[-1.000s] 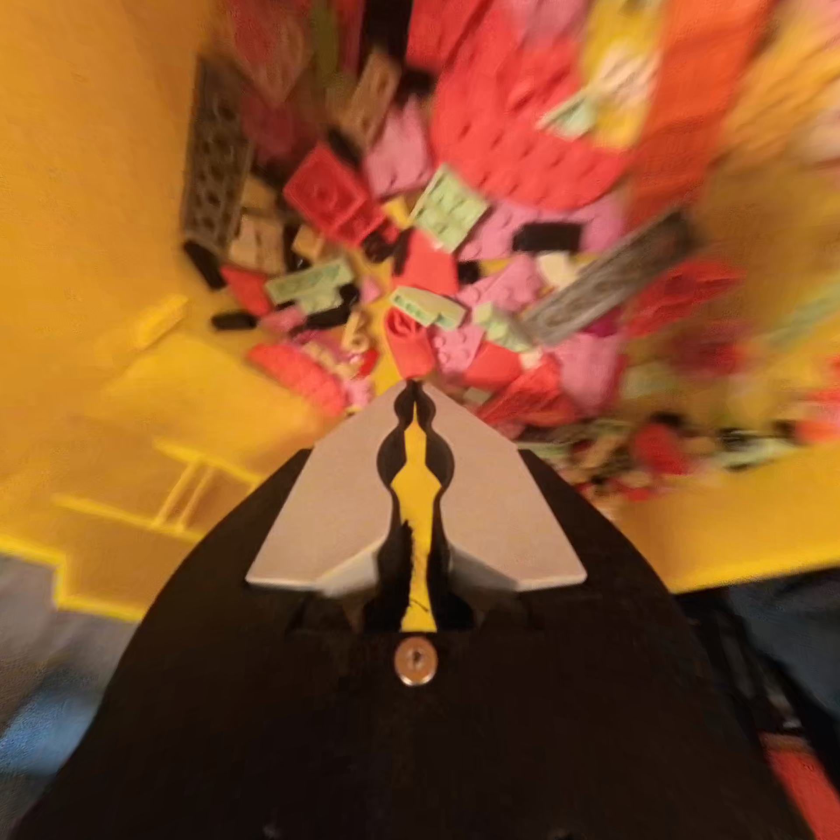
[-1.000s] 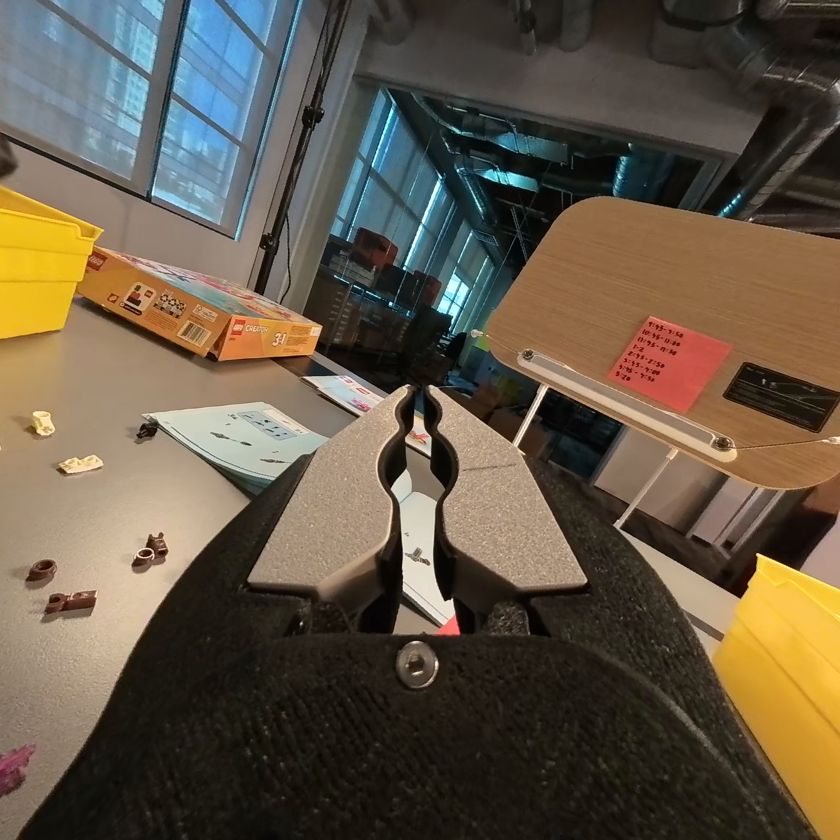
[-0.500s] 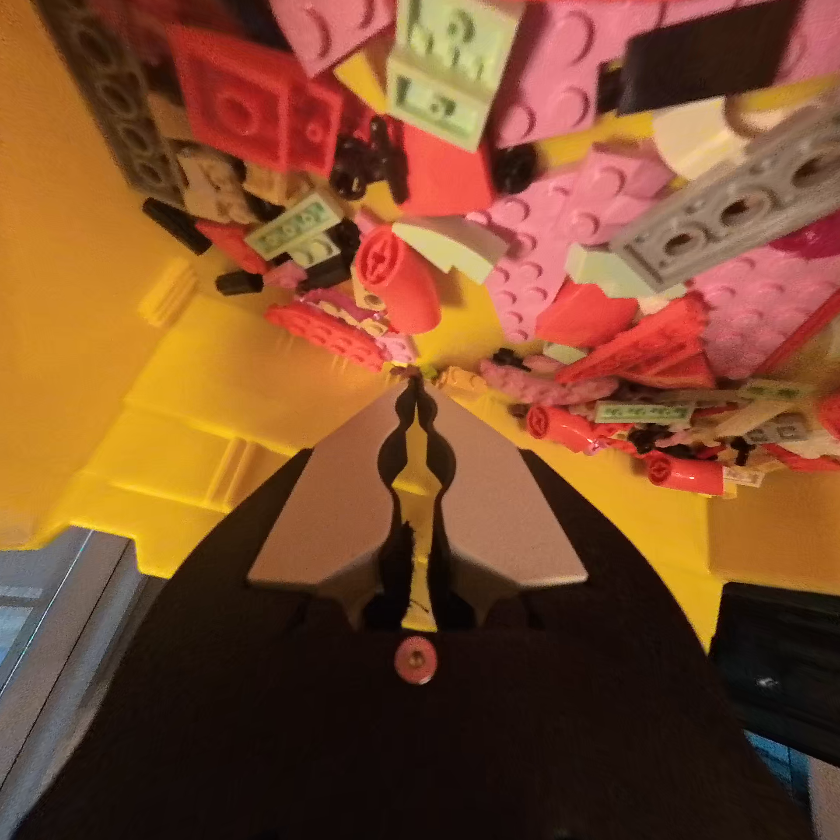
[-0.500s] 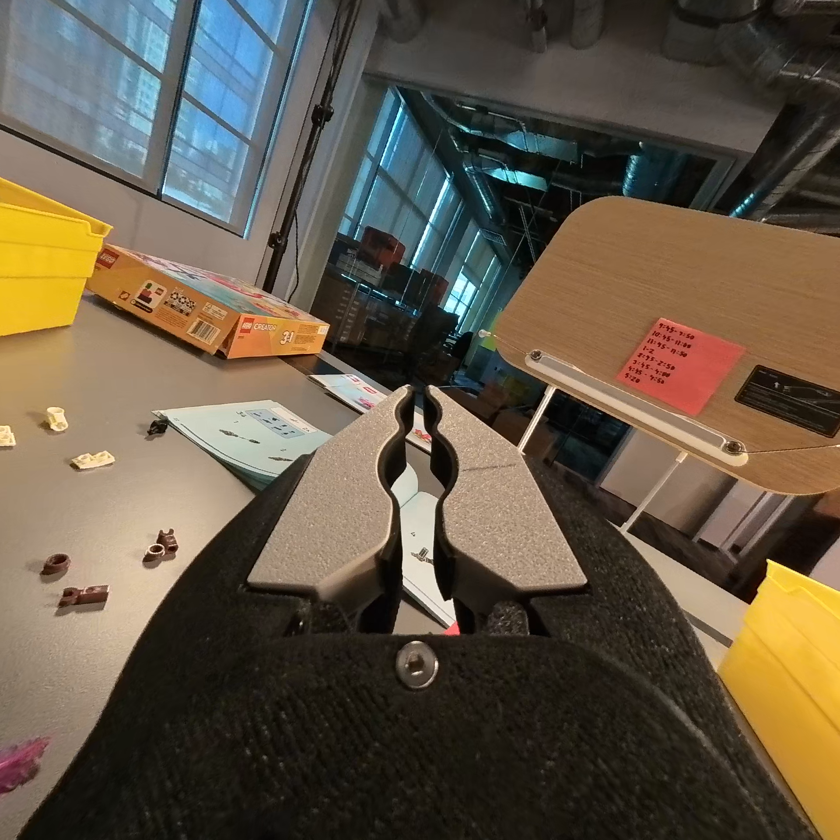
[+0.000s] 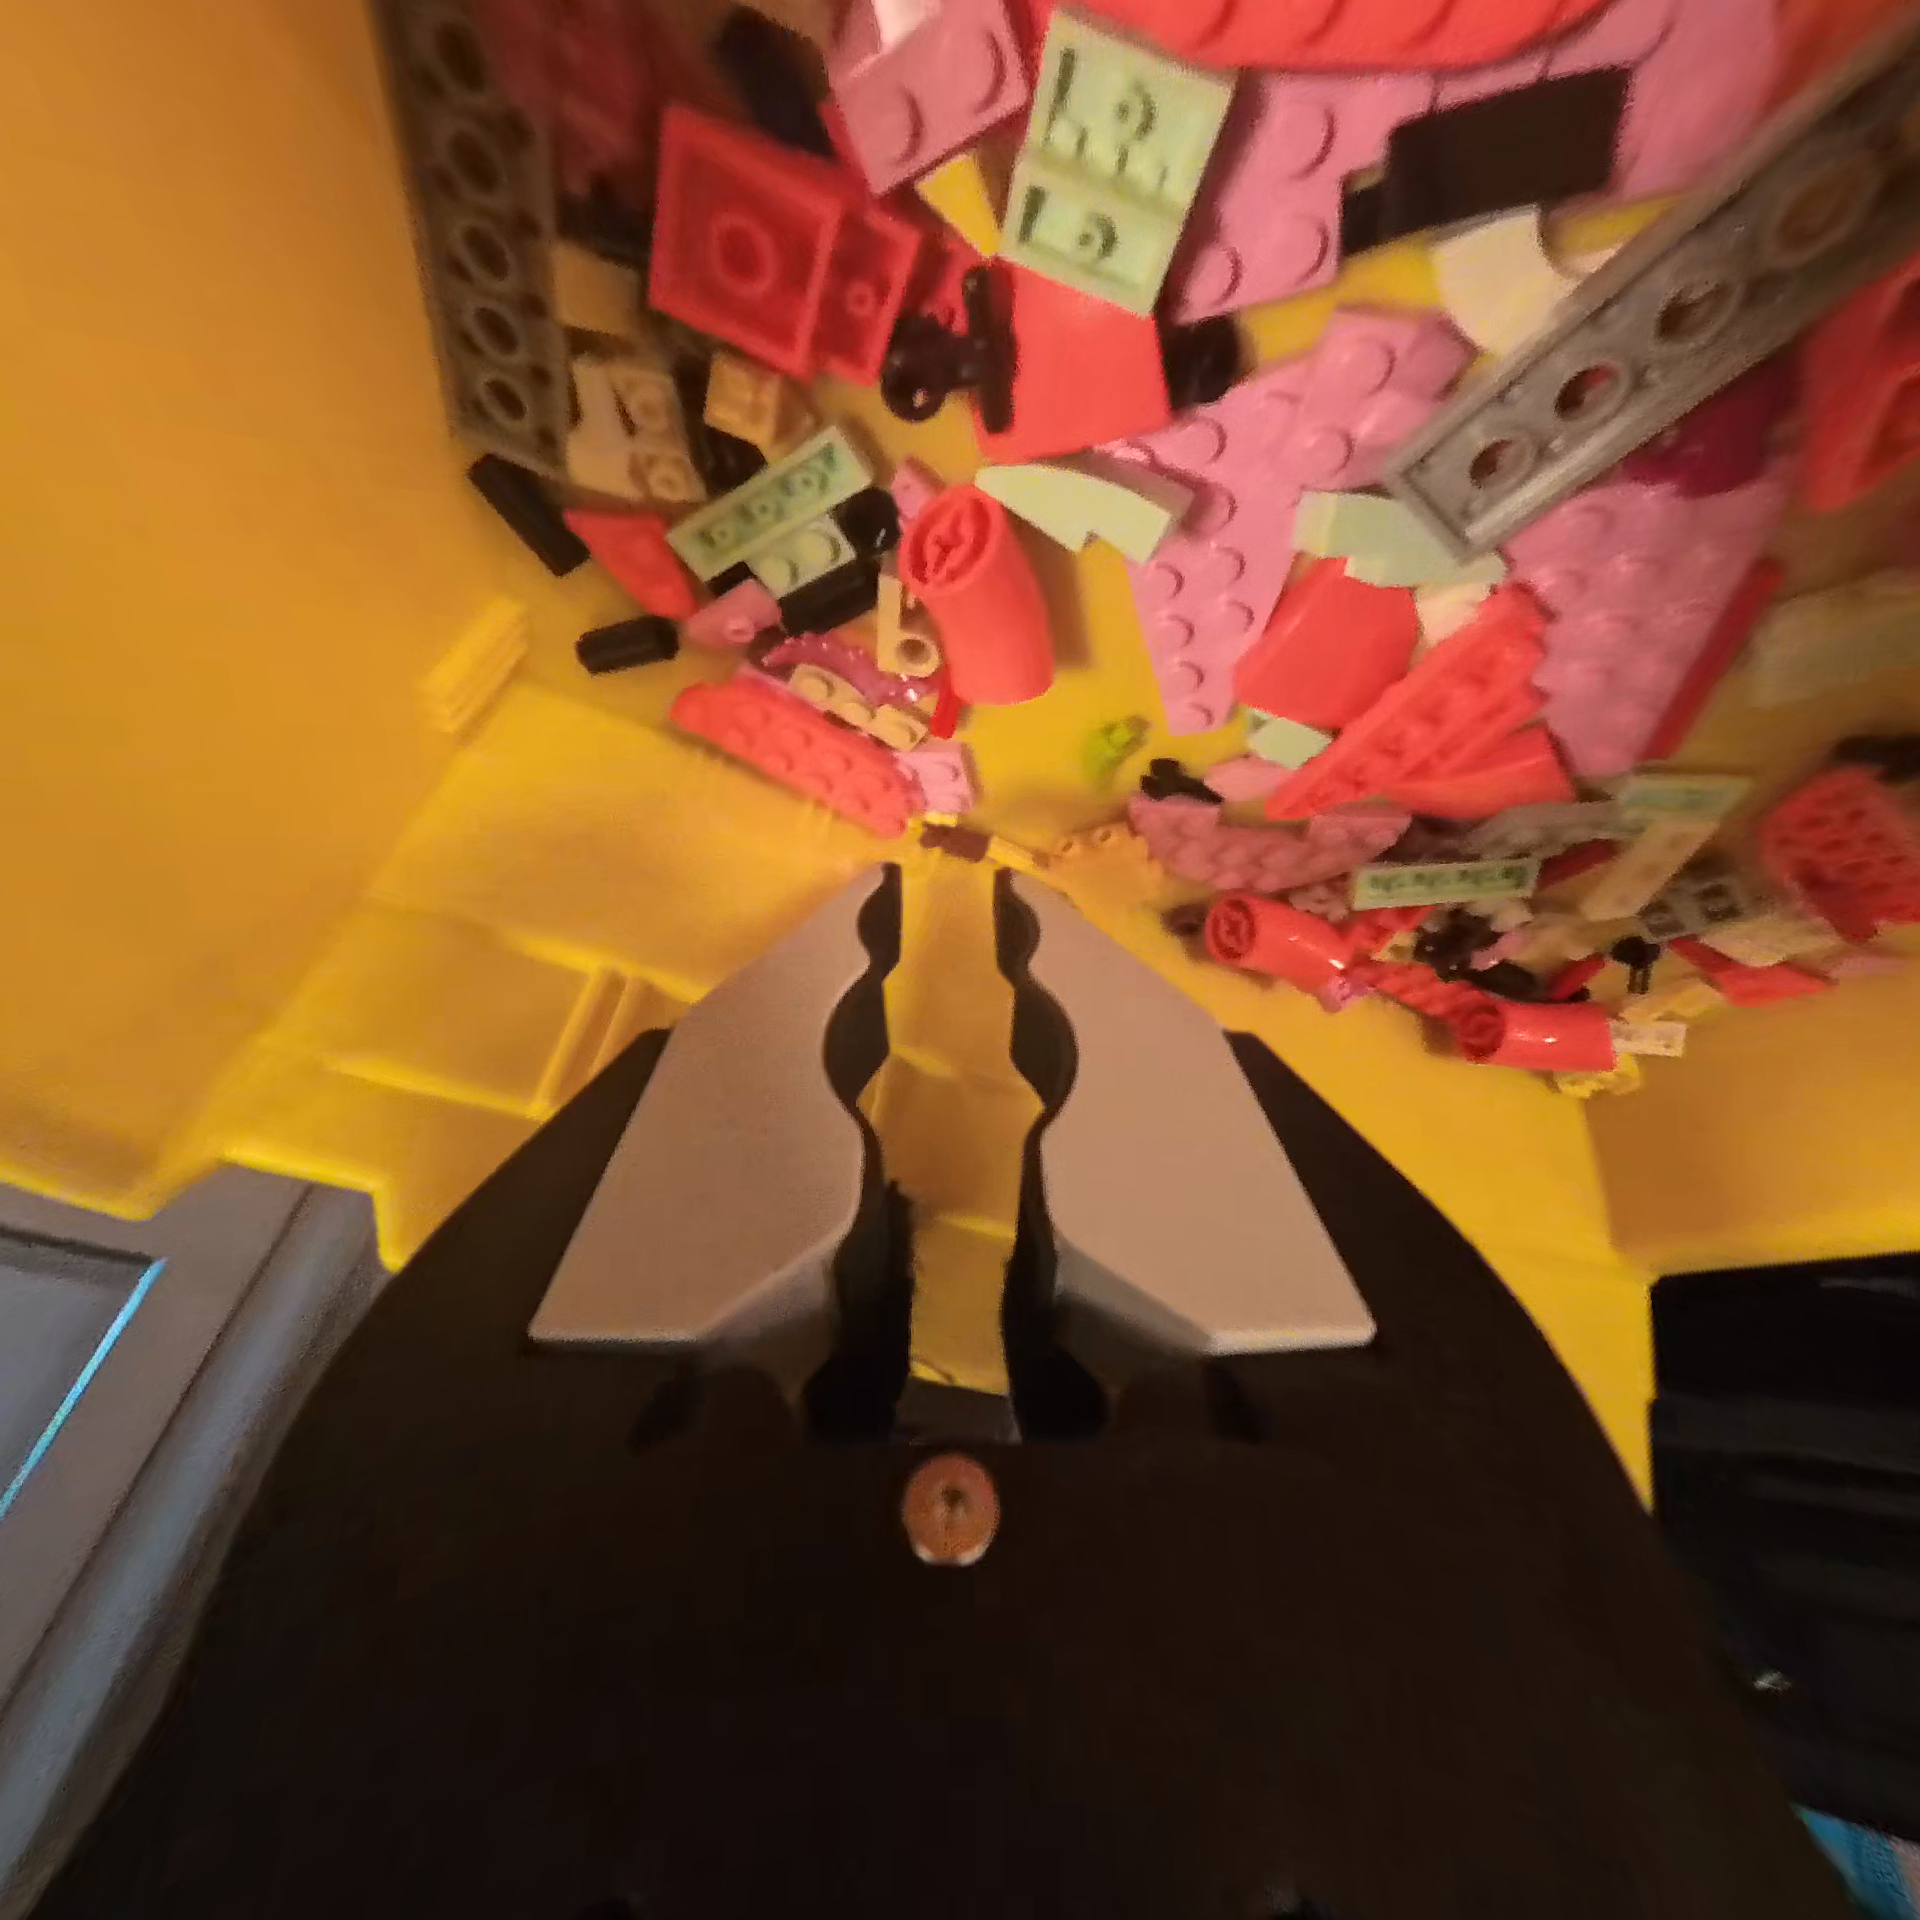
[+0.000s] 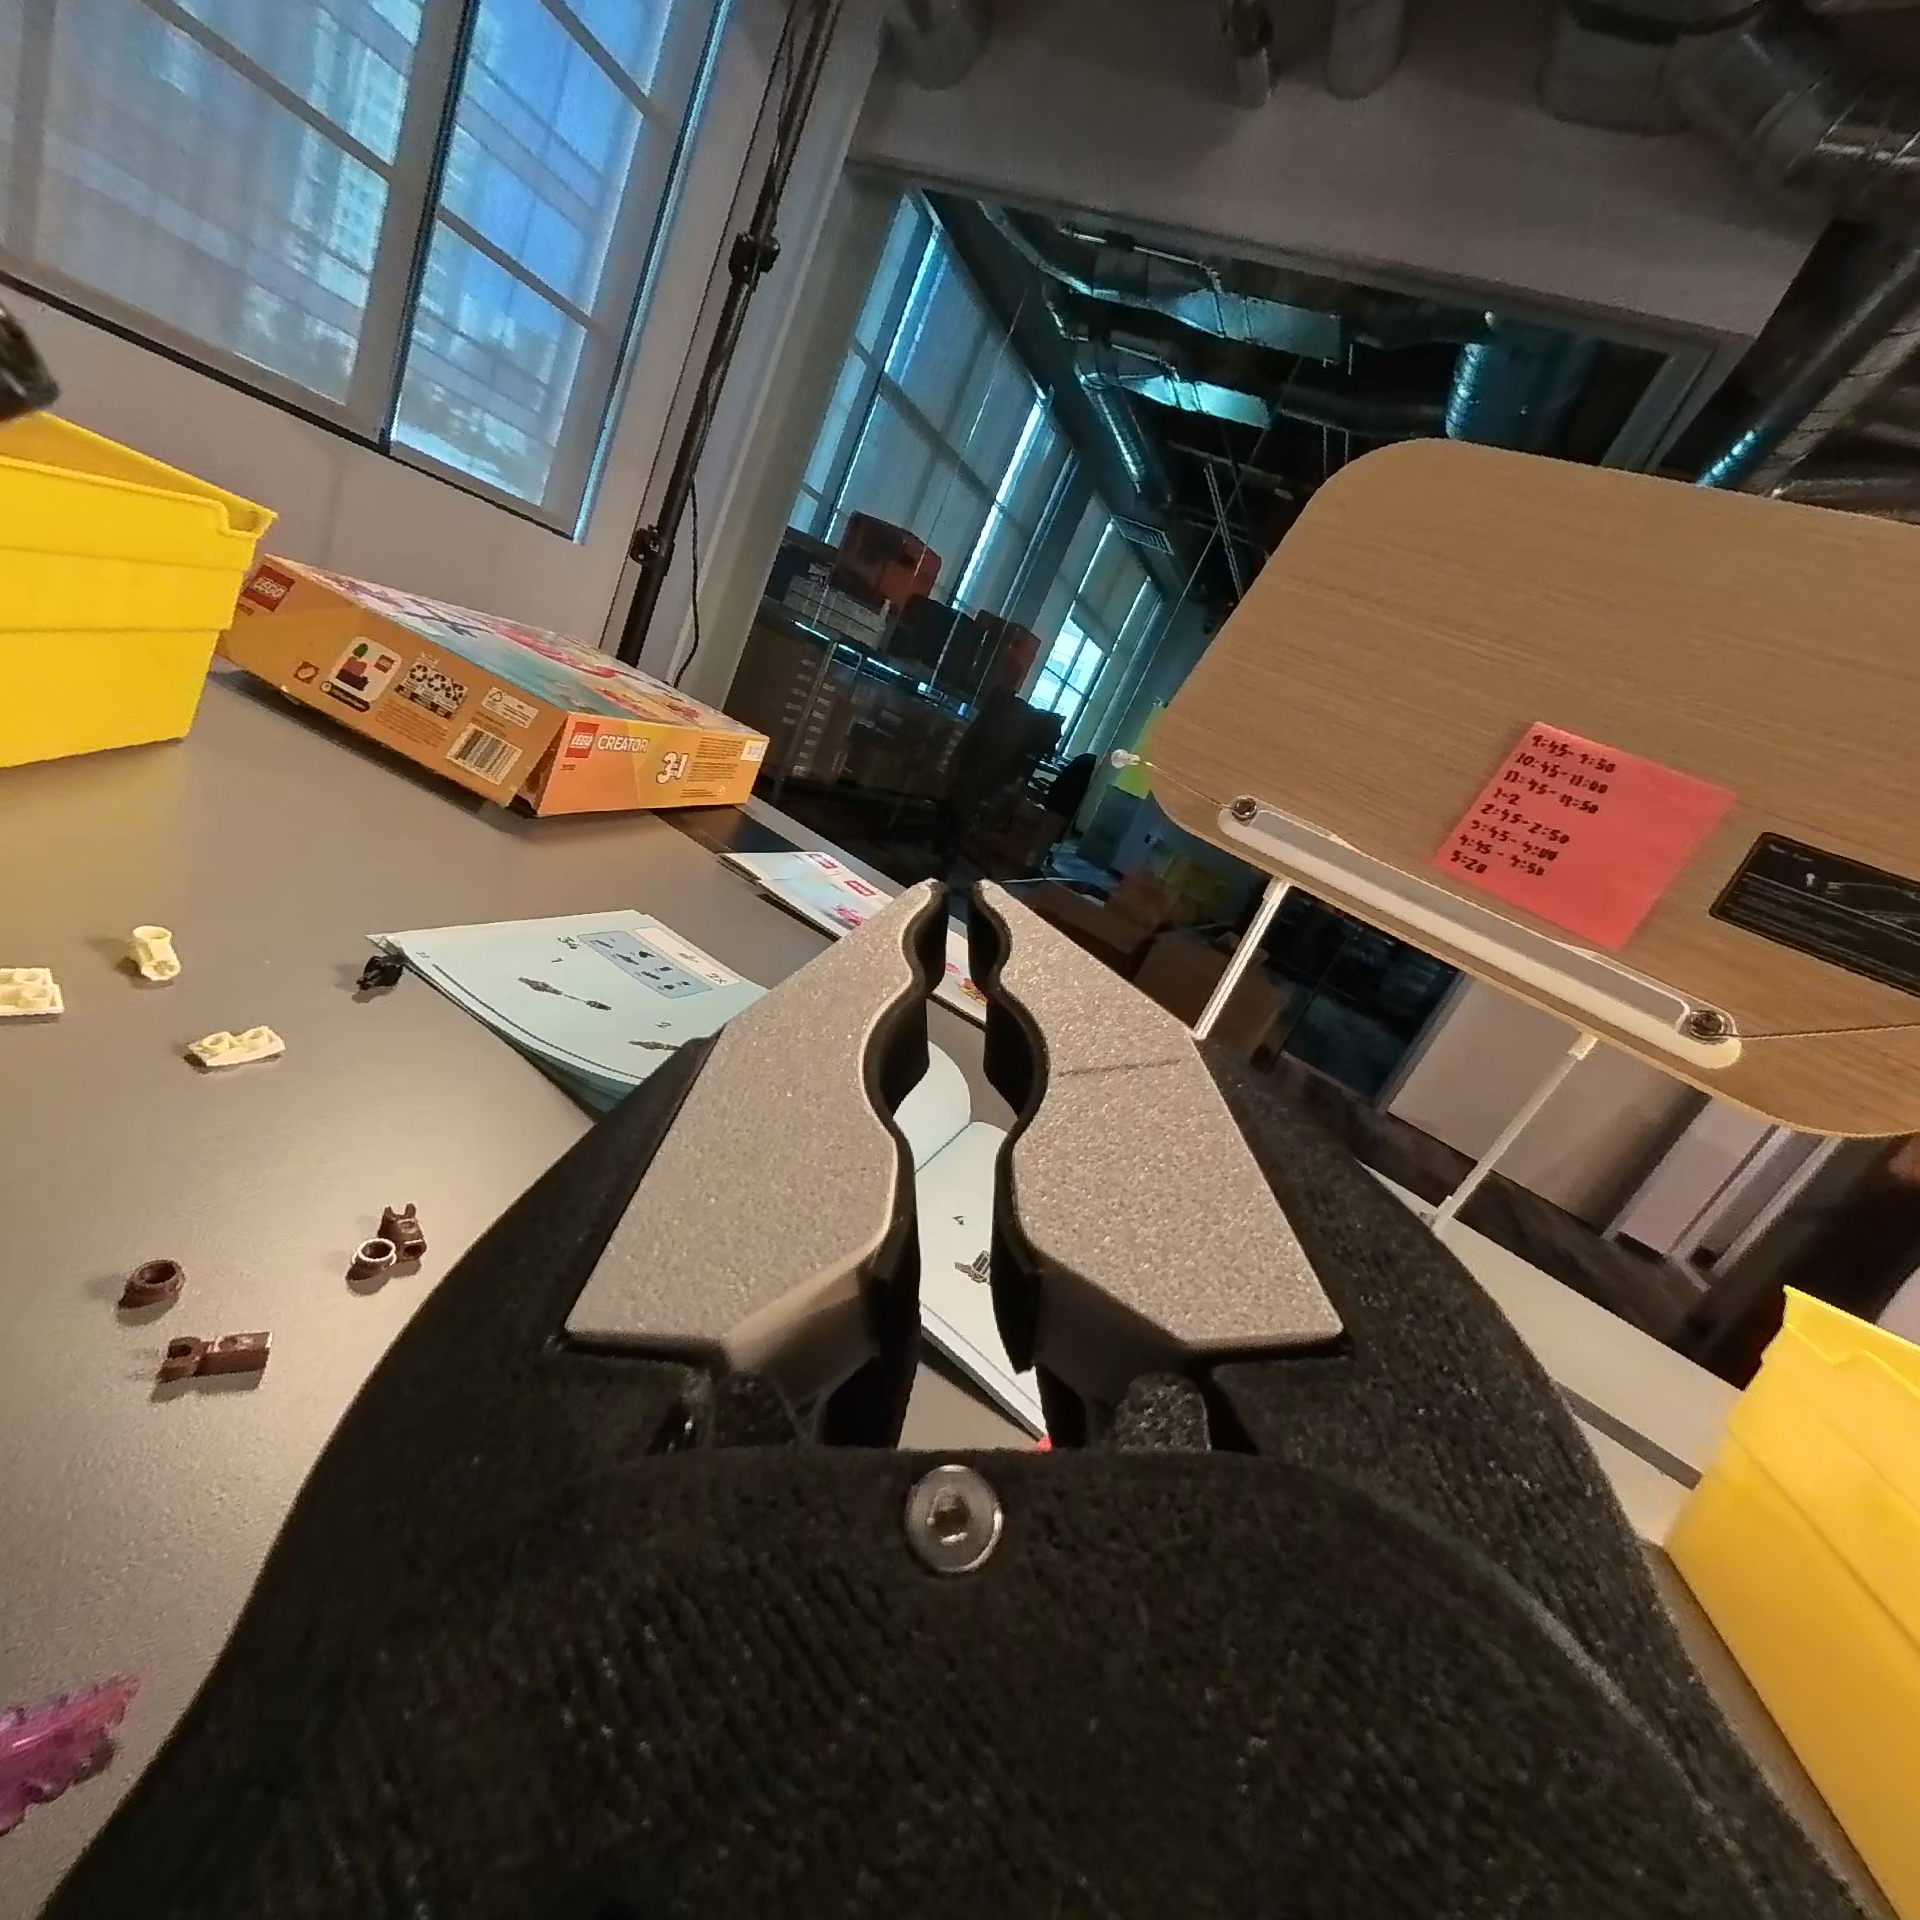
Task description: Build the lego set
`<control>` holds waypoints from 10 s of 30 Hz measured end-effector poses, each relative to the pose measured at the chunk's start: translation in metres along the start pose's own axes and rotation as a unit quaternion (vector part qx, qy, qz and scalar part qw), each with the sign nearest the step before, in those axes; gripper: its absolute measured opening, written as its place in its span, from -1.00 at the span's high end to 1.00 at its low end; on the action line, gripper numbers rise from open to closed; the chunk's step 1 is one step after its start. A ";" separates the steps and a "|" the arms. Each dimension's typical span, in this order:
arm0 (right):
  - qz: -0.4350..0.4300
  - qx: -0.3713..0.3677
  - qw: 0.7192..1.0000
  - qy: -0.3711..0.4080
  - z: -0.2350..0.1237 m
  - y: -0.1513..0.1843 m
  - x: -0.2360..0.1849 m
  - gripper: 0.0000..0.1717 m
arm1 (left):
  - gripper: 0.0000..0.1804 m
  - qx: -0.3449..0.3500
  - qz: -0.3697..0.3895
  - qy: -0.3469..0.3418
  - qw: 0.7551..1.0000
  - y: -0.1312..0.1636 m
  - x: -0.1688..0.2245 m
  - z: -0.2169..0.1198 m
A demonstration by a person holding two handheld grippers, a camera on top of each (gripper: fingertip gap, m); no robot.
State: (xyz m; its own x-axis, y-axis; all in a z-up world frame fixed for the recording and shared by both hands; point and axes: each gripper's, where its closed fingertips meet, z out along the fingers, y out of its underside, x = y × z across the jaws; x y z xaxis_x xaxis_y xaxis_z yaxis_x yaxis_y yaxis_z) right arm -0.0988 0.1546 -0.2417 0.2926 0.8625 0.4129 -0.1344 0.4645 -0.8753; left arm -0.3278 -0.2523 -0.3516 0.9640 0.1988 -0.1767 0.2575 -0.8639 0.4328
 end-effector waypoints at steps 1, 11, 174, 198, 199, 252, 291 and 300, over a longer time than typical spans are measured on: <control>0.001 -0.001 1.000 -0.001 0.000 0.000 0.000 0.98 | 0.77 -0.009 0.008 -0.008 1.000 0.000 -0.001 0.001; -0.001 -0.002 1.000 -0.004 0.001 0.001 -0.002 0.98 | 0.78 -0.063 0.002 0.019 0.998 0.003 0.005 0.014; -0.028 -0.035 0.999 0.008 0.005 0.012 -0.002 1.00 | 1.00 0.245 -0.018 -0.024 0.969 -0.083 -0.044 -0.026; -0.009 -0.026 1.000 0.000 0.004 0.011 -0.003 1.00 | 1.00 0.095 -0.031 0.035 0.994 -0.027 -0.038 0.013; -0.009 -0.026 1.000 -0.001 0.004 0.010 -0.003 1.00 | 1.00 0.095 -0.028 0.040 0.994 -0.026 -0.035 0.012; 0.003 -0.028 1.000 -0.007 0.005 0.012 -0.004 1.00 | -0.06 0.401 0.021 0.271 0.875 -0.087 0.090 -0.090; -0.008 -0.034 0.999 -0.010 0.007 0.014 -0.006 1.00 | 0.86 0.510 -0.160 0.052 0.844 -0.087 -0.015 -0.088; -0.017 -0.028 0.999 -0.018 0.006 0.011 -0.011 1.00 | 1.00 0.576 -0.206 0.058 0.789 -0.080 -0.036 -0.107</control>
State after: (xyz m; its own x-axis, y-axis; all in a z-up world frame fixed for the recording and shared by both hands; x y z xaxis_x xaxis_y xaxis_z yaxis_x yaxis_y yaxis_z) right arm -0.1093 0.1519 -0.2543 0.2624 0.8538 0.4496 -0.0712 0.4818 -0.8734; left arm -0.3760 -0.1410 -0.2856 0.8317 0.5550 0.0190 0.3836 -0.5494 -0.7423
